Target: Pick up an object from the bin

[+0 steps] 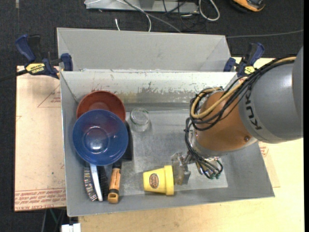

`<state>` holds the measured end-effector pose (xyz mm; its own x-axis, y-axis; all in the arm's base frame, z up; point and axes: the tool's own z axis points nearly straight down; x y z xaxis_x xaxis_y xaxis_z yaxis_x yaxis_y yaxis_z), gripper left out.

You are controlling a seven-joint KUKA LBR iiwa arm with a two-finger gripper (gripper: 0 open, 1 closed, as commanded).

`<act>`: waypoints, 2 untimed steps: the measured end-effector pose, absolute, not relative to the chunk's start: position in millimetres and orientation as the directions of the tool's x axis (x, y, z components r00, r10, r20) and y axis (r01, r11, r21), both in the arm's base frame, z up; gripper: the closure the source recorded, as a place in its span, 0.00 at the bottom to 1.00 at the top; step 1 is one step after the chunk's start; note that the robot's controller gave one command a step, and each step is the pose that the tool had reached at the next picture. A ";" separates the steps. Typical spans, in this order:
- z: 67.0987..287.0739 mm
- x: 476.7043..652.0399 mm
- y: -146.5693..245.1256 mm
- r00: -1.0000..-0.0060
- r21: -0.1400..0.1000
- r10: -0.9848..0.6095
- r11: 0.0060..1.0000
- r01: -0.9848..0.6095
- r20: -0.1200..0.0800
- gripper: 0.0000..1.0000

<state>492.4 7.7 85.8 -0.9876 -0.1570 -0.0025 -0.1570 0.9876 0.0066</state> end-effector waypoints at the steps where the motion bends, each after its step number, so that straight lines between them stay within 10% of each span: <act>1: 164.7 490.2 -25.8 -0.964 0.003 -0.267 0.964 -0.267 -0.008 1.00; 2: 71.9 500.2 81.6 -0.982 0.015 -0.187 0.982 -0.187 0.005 1.00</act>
Offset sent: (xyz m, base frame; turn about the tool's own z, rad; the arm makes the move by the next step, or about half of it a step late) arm 0.0062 0.0680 -0.0142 -0.0229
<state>500.2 81.6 71.9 -0.9823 -0.1871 0.0048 -0.1870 0.9823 0.0146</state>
